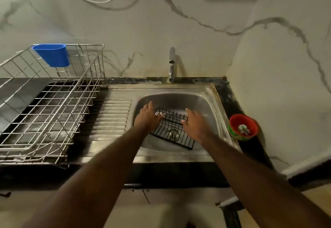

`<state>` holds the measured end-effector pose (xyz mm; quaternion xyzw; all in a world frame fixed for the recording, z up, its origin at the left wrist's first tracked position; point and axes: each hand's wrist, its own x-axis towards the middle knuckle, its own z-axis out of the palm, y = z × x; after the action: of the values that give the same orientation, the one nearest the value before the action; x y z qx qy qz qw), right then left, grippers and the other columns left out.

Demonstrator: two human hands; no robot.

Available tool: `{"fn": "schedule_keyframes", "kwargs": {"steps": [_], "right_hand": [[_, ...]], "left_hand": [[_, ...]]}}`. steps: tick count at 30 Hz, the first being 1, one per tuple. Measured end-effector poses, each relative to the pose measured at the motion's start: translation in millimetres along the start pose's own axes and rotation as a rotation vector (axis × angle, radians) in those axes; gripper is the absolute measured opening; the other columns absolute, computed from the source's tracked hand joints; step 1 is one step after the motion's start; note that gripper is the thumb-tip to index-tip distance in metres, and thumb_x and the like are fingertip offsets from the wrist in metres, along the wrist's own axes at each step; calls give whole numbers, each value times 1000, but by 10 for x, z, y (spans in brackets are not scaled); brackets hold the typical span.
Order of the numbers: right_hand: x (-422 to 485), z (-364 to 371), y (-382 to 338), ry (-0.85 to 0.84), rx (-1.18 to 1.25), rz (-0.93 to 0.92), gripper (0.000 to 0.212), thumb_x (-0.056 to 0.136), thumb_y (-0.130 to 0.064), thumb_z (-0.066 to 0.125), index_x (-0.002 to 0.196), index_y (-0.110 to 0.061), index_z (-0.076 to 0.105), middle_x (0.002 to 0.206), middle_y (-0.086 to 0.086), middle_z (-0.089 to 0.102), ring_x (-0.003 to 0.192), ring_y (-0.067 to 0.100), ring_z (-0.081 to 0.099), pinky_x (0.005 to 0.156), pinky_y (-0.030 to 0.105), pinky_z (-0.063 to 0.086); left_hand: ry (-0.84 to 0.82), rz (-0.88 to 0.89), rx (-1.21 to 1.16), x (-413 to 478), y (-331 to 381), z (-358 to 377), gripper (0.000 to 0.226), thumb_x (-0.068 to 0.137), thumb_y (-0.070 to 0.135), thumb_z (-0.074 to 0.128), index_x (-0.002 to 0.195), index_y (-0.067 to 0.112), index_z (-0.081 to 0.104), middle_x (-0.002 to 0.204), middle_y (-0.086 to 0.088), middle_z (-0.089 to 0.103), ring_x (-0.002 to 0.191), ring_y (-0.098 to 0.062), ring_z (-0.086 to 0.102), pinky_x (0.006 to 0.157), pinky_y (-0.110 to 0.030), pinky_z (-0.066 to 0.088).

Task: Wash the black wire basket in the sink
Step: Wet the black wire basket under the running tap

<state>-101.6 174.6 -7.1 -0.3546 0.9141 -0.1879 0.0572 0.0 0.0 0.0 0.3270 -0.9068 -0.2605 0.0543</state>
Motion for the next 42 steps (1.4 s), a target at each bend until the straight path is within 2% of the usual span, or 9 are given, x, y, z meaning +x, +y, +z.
{"fn": "schedule_keyframes", "kwargs": {"steps": [6, 13, 16, 19, 27, 32, 35, 38, 42], "right_hand": [[388, -83, 321, -77, 174, 20, 46, 101, -20, 46, 146, -12, 39, 145, 11, 48, 132, 26, 46, 109, 38, 39], [960, -66, 238, -101, 182, 4, 43, 100, -24, 50, 141, -12, 47, 139, 10, 54, 126, 25, 52, 103, 35, 41], [1201, -110, 158, -68, 219, 49, 31, 99, -22, 52, 125, -9, 61, 123, 11, 65, 111, 26, 60, 94, 32, 45], [1442, -143, 124, -22, 254, 96, 21, 97, -21, 55, 102, -8, 70, 103, 11, 71, 96, 27, 64, 78, 26, 43], [2078, -253, -52, 55, 339, 114, 19, 93, -12, 59, 99, -7, 76, 99, 11, 75, 93, 23, 69, 87, 29, 51], [2340, -204, -168, 79, 369, 157, 18, 92, -15, 64, 101, -5, 76, 101, 12, 75, 94, 22, 68, 75, 22, 44], [2456, -164, -172, 89, 396, 194, 21, 90, -13, 67, 104, 1, 73, 105, 20, 72, 101, 30, 67, 87, 32, 50], [2565, -162, -185, 94, 437, 237, 32, 89, -15, 69, 114, 5, 67, 115, 20, 69, 108, 29, 65, 96, 30, 48], [2669, -139, -224, 81, 445, 231, 35, 90, -15, 69, 122, -1, 65, 120, 14, 68, 109, 23, 65, 92, 20, 43]], "left_hand": [[-18, -347, -334, 82, 189, 276, 56, 98, 30, 61, 140, -2, 41, 138, -19, 54, 123, -32, 55, 94, -36, 46], [-2, -335, -280, 372, 158, 280, 44, 99, 29, 59, 129, -2, 54, 124, -17, 62, 116, -30, 59, 80, -25, 40], [3, -291, -297, 579, 124, 196, 33, 99, 30, 58, 112, 0, 63, 101, -9, 65, 85, -19, 61, 56, -15, 35], [-1, -247, -276, 758, 146, 117, 28, 99, 30, 58, 100, 3, 64, 89, -5, 64, 67, -8, 52, 49, -15, 30], [18, -152, -284, 1222, 71, 35, 19, 99, 29, 56, 111, 15, 62, 101, -5, 66, 85, -13, 62, 67, -25, 50], [11, -202, -401, 1472, 51, 17, 43, 100, 26, 57, 139, 10, 51, 131, -12, 62, 115, -25, 60, 89, -33, 49], [-7, -214, -435, 1574, 30, 25, 44, 100, 25, 57, 139, 7, 51, 132, -15, 62, 116, -27, 60, 95, -36, 50], [-19, -218, -459, 1660, -5, 34, 44, 100, 26, 57, 140, 7, 51, 133, -14, 62, 116, -26, 60, 93, -34, 50], [-31, -234, -498, 1753, -19, 33, 45, 100, 24, 58, 141, 8, 50, 134, -12, 61, 115, -24, 60, 87, -28, 47]]}}
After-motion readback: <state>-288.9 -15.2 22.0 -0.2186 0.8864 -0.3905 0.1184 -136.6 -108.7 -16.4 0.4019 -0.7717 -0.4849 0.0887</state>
